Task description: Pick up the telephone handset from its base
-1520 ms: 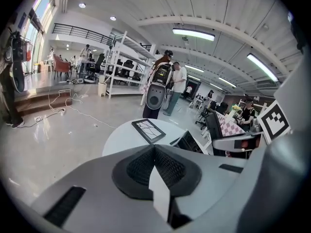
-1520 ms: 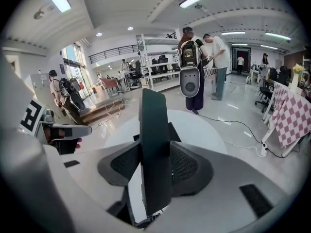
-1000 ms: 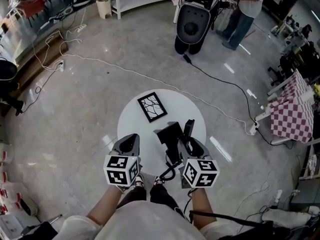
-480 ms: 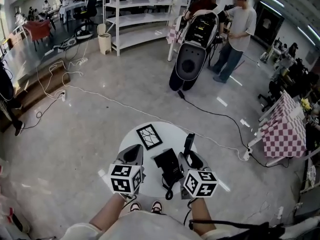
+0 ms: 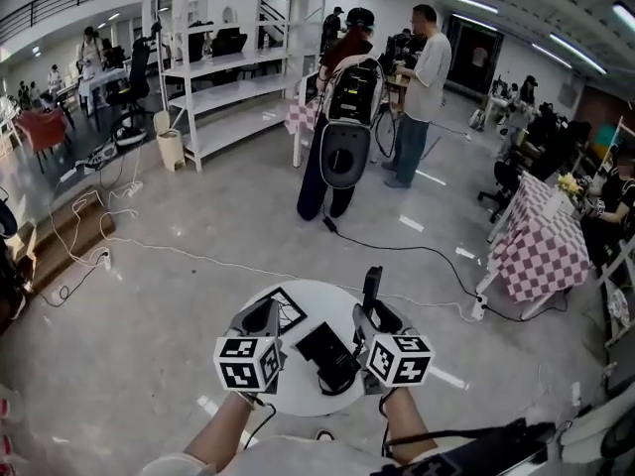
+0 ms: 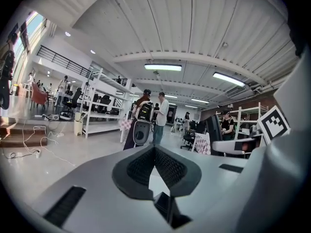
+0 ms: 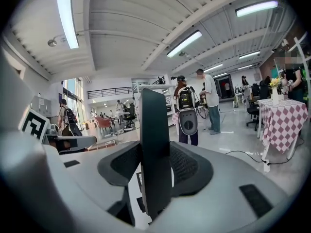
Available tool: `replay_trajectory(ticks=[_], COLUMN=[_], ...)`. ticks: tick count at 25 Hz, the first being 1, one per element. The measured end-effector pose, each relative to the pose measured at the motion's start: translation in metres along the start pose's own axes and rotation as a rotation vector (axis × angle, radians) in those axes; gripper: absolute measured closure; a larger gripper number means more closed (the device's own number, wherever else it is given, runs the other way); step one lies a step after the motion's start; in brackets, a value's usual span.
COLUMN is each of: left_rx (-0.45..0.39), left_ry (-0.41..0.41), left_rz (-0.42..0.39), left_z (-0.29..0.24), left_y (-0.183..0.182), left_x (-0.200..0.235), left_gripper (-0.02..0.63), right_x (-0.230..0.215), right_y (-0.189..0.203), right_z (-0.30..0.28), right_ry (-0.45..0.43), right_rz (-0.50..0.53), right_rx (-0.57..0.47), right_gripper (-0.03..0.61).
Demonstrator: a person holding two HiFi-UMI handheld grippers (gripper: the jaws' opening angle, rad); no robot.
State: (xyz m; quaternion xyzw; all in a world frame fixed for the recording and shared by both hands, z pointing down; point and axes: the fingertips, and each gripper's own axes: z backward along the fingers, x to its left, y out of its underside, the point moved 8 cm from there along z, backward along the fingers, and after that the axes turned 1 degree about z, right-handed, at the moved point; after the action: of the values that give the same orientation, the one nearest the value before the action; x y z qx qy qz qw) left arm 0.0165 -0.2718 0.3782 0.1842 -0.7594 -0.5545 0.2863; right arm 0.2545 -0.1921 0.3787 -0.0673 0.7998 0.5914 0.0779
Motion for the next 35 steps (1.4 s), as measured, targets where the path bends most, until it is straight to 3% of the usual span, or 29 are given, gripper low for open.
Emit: replay_trajectory(ticks=[11, 31, 35], left_rx=[0.019, 0.013, 0.016], left_ry=[0.086, -0.093, -0.093], left_rz=[-0.037, 0.048, 0.039], left_z=[-0.009, -0.019, -0.016], left_y=[0.002, 0.033, 0.039], left_x=[-0.019, -0.065, -0.066], left_gripper=[0.597, 0.597, 0.597], right_x=[-0.008, -0.06, -0.061], right_y=[-0.001, 0.0, 0.003], right_z=[0.024, 0.025, 0.025], right_ry=[0.054, -0.122, -0.127], right_rz=[-0.055, -0.075, -0.077], right_rx=[-0.055, -0.024, -0.021], right_gripper=[0.376, 0.374, 0.374])
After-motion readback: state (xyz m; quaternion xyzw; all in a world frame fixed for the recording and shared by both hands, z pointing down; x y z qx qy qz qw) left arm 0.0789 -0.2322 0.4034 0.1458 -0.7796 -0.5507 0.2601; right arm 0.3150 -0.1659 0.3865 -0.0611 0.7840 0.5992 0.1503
